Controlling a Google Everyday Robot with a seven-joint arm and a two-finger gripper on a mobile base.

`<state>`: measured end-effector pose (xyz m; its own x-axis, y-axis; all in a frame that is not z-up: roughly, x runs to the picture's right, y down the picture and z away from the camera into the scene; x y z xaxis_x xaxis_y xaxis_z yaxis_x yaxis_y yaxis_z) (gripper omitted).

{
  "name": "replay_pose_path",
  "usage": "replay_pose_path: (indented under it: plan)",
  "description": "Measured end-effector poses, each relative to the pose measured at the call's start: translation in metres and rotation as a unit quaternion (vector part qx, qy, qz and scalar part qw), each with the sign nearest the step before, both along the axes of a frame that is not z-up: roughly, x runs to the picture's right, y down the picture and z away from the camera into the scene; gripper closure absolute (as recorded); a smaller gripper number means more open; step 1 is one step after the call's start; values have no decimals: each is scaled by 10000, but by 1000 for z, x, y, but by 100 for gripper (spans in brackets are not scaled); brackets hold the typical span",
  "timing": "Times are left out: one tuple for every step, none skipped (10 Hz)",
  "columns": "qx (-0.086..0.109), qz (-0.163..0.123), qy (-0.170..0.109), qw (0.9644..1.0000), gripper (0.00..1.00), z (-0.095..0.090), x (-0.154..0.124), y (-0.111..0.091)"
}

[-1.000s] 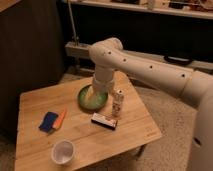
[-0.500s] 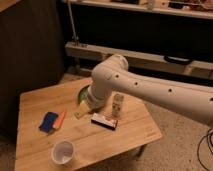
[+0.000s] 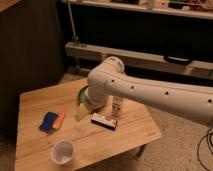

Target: Place the eraser on the white sponge

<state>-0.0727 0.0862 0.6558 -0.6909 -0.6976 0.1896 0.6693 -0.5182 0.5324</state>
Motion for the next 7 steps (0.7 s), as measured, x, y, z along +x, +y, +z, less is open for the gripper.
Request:
replay_pose_path:
  plan:
    - [-11,-123,76,9999,20,15,4,8]
    - [-31,-261,82,9996,20,35,8,19]
    - [-60,-399,31,9992,20,51,11,27]
    - [-123,-544,-62,9984,20,65,14,35]
    - [-154,-738,-172,9970,20,76,16,39]
    - [-172,-1042,-372,9937,20,87,15,43]
    - [-178,-1356,-580,9889,20,97,13,43]
